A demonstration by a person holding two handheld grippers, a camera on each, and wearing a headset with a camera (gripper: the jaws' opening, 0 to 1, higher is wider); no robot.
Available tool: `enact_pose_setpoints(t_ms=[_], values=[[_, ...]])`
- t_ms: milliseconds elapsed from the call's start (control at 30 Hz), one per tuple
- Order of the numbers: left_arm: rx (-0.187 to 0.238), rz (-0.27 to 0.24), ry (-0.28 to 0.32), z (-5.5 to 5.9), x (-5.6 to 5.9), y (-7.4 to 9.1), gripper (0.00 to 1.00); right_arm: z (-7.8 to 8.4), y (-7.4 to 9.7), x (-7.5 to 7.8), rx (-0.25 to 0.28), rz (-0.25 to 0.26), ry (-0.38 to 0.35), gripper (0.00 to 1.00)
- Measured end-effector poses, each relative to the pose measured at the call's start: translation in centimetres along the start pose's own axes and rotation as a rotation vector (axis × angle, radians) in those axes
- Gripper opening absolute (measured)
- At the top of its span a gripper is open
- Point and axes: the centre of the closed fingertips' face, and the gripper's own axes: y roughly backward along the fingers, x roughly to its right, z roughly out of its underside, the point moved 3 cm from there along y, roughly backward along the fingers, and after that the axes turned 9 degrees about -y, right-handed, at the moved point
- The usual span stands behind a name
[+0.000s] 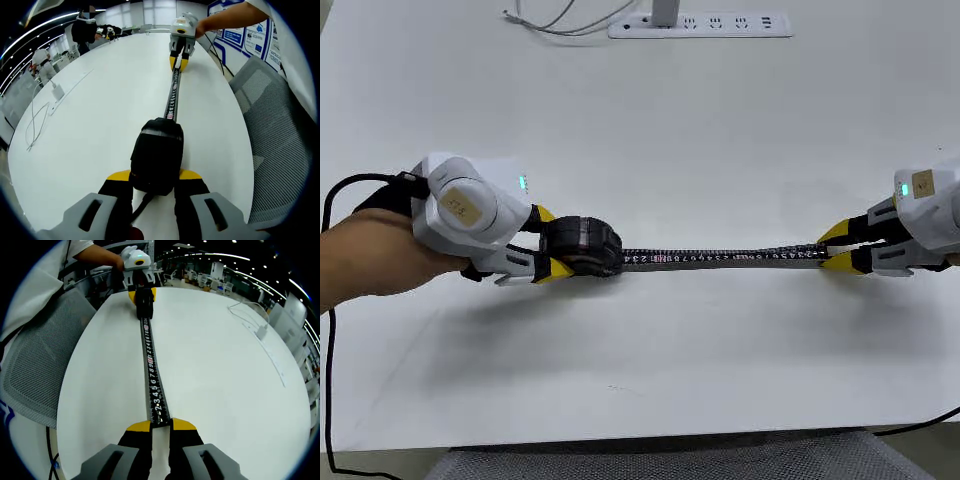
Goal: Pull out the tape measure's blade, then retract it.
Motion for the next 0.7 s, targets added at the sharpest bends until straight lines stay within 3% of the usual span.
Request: enact_pose_setpoints(t_ms=[533,633,700], values=[[-0.007,-0.009,0.017,-0.03,-0.16,-0.07,0.28,-0.06,-0.01,-0.21,-0.044,-0.013,0.002,0.10],[-0.005,-0.009,0.022,-0.06,-0.23,-0.02,0.29,-0.45,-0.07,-0.22,-0.007,-0.021,-0.061,0.14],[-0.004,-0.008,0.025,-0.01,-0.33,0.02,0.29,-0.38,0.07,-0.01,-0.018,-0.004,-0.036,0.14]])
